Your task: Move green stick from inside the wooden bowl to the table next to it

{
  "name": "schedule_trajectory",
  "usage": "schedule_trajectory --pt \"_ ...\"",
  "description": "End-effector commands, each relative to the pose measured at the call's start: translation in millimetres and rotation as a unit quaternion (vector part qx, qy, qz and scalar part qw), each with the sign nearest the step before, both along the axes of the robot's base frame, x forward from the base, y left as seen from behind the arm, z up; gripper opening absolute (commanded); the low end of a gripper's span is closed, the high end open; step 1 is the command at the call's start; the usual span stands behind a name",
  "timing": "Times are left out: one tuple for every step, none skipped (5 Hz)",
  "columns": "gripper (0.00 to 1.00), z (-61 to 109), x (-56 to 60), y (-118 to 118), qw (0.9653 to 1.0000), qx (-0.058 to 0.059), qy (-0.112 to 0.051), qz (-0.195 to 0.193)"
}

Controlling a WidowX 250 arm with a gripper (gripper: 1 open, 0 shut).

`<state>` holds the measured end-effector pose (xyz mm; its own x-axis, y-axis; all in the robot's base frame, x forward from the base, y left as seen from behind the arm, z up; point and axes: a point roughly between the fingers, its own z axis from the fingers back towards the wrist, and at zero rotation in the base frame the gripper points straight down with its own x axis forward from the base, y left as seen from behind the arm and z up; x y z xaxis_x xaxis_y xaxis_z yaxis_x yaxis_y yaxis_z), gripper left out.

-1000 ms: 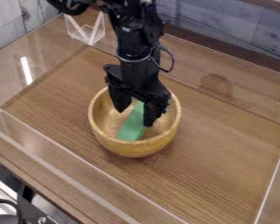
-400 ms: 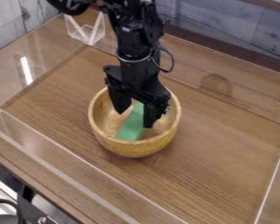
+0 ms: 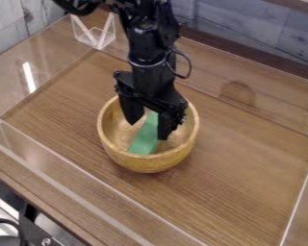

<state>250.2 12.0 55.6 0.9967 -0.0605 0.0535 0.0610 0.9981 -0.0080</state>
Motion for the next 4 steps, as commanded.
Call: schedule_trajectory --pt "1.0 16.8 12.6 4.1 0.9994 0.002 -0.034 0.0" --pt "1.0 9.4 11.8 4.7 0.9995 0.005 -0.032 0.001" --pt "1.0 1.7 10.8 5.2 0.9995 0.009 -0.03 0.001" --pt "1.0 -5.3 9.7 5.3 0.9996 0.013 -0.027 0.003"
